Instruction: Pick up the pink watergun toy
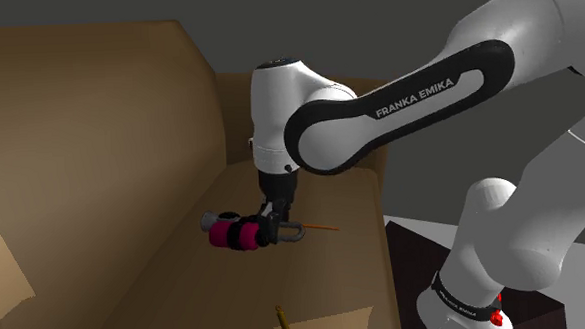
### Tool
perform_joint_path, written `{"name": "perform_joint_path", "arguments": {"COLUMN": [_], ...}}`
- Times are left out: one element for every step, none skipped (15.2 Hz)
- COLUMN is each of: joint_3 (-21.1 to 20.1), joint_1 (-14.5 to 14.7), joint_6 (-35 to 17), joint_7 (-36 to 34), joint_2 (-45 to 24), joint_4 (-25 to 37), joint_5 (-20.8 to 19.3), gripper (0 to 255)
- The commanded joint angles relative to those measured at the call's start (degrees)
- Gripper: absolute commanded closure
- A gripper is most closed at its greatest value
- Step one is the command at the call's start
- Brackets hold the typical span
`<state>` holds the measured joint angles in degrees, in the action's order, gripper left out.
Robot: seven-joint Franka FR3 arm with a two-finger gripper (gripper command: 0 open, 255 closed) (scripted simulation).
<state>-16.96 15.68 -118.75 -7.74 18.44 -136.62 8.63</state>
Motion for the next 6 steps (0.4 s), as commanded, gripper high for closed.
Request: {"name": "perform_joint_path", "arguments": {"joint_3": [0.14, 0.22, 0.30, 0.38, 0.39, 0.39], "joint_1": [0.00, -0.01, -0.03, -0.04, -0.04, -0.04], "joint_6": [1.88, 2.70, 3.51, 4.32, 4.44, 4.44], "joint_7": [-0.07, -0.07, -0.08, -0.09, -0.09, -0.09], "joint_2": [0.57, 0.83, 1.07, 1.30, 1.34, 1.33], "joint_4": [1.33, 1.89, 2.47, 3.05, 3.13, 3.14], "joint_5": [-0.02, -0.04, -0.05, -0.07, -0.07, -0.07], "gripper": [255, 255, 255, 255, 255, 255]}}
